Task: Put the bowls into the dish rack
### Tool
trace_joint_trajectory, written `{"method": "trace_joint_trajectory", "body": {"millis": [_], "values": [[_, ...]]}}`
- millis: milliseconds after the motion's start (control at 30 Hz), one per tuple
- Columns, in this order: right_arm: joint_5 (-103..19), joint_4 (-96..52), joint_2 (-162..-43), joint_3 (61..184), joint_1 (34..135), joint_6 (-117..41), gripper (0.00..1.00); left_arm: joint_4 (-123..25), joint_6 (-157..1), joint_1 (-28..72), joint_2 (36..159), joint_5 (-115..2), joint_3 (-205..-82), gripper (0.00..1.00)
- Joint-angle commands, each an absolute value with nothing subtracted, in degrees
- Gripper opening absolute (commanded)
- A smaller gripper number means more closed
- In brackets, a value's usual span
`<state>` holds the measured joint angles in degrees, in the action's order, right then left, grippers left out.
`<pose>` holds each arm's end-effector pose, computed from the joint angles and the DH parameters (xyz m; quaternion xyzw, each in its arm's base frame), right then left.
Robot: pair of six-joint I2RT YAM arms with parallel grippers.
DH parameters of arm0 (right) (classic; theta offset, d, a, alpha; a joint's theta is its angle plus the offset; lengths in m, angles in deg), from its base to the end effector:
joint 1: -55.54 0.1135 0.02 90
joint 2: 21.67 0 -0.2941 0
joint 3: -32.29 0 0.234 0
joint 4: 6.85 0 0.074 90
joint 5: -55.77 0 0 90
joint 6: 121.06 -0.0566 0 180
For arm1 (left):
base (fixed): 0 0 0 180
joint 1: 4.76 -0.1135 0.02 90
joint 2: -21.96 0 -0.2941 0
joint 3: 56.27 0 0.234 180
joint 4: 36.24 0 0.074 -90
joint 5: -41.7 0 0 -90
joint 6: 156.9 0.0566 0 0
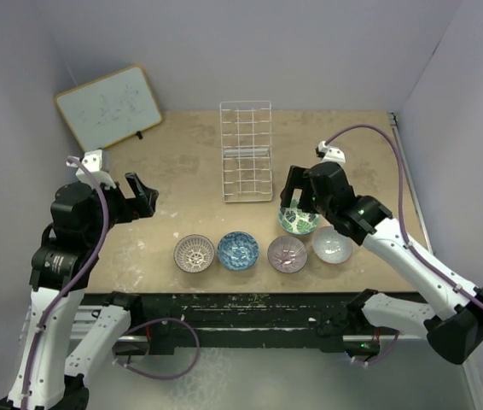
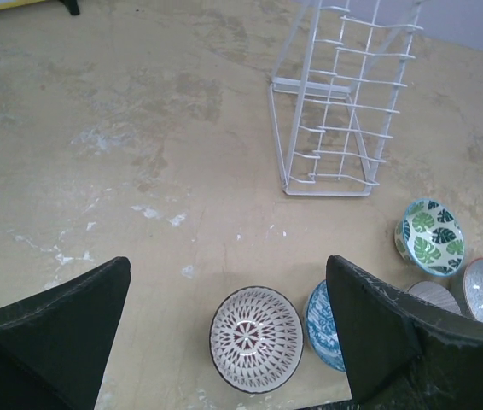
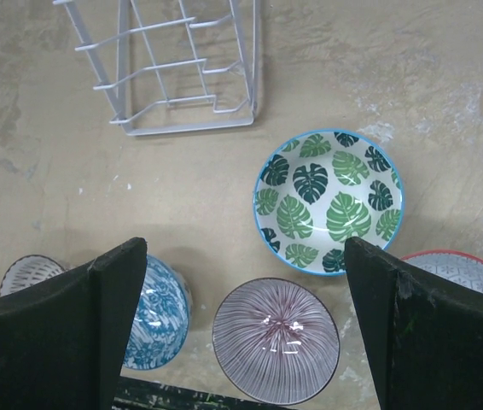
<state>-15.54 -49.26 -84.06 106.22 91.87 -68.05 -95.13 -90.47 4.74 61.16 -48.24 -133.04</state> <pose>0.1900 0.1172 0.3554 0.0851 0.8578 0.1774 0.4749 0.0979 -0.0163 0.3946 -0.1014 0.8195 -0.1601 0.5409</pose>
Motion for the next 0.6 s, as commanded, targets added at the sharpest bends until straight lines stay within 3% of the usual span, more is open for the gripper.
{"method": "trace_joint_trajectory", "body": {"millis": [0, 267, 567], "values": [[-12.3, -48.9, -86.7, 109.5, 92.1, -68.3, 0.98, -93.5, -85.1, 4.8, 60.7, -53.5, -133.8, 0.99], [-10.5, -49.1, -96.9, 111.4, 93.1, -69.0, 0.82, -95.3, -84.0, 4.8, 59.8, -54.9, -134.3, 0.99], [-8.2, -47.5, -104.2, 110.1, 96.4, -73.2, 0.77, -97.0, -82.4, 4.8, 58.4, -56.1, -134.1, 0.99]]}}
